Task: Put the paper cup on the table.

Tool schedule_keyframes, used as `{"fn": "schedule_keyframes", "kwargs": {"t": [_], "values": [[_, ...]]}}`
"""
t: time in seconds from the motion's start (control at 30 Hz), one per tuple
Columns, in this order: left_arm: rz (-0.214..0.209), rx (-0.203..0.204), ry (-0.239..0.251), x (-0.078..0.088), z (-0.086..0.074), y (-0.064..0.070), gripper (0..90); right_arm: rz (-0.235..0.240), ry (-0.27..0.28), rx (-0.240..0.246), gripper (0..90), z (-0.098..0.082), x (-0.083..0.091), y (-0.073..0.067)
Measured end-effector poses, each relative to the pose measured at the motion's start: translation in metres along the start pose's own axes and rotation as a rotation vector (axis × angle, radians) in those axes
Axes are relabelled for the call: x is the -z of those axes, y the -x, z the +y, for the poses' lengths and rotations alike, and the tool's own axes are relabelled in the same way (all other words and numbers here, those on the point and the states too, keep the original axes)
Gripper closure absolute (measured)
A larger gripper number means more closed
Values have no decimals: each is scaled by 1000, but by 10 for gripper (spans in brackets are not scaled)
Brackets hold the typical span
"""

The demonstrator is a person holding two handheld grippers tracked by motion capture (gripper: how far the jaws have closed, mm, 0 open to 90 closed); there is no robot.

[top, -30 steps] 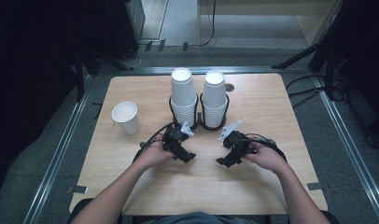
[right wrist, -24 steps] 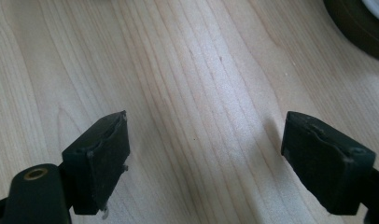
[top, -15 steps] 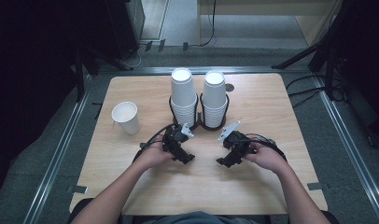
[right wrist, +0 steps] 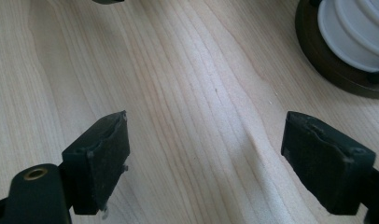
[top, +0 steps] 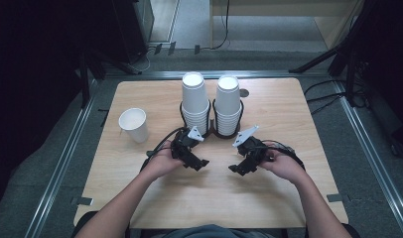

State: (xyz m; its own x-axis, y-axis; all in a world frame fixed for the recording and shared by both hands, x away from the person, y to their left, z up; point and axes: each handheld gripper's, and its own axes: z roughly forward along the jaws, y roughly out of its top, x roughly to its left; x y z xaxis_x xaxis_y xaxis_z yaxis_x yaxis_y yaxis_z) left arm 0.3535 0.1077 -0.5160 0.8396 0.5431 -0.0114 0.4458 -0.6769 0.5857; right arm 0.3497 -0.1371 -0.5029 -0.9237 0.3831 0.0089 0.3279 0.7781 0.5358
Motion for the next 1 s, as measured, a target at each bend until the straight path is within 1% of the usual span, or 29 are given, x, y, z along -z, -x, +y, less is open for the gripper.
{"fn": "schedule_keyframes", "kwargs": {"t": [0.17, 0.2, 0.23, 0.43, 0.57, 0.6, 0.7, 0.8, 0.9, 1.0], "values": [[-1, 6, -17, -2, -2, -1, 0, 2, 0, -7, 156, 0, 1, 0], [0, 0, -26, -2, -3, -2, 0, 3, 0, -7, 156, 0, 1, 0], [-1, 5, -28, -2, -3, -2, 0, -2, 0, -5, 156, 0, 1, 0], [-3, 7, -27, -2, -3, -2, 0, 2, -1, -2, 156, 1, 1, -1], [-8, -10, -49, -6, -3, 0, 0, 9, -5, -1, 156, 0, 0, 0], [-8, -6, -51, -7, -3, 1, 0, 8, -5, 0, 156, 0, 0, 0], [-11, -20, -66, -9, -4, 1, 0, 5, -8, -2, 156, 0, 0, 0], [-12, -14, -69, -10, -4, 2, 0, 5, -11, 4, 156, -1, -1, 0], [-11, -19, -80, -11, -5, 1, 0, 8, -15, 4, 156, -1, -2, 0], [-13, -14, -89, -13, -6, 0, 0, 7, -16, 7, 156, -1, -3, 0]]}}
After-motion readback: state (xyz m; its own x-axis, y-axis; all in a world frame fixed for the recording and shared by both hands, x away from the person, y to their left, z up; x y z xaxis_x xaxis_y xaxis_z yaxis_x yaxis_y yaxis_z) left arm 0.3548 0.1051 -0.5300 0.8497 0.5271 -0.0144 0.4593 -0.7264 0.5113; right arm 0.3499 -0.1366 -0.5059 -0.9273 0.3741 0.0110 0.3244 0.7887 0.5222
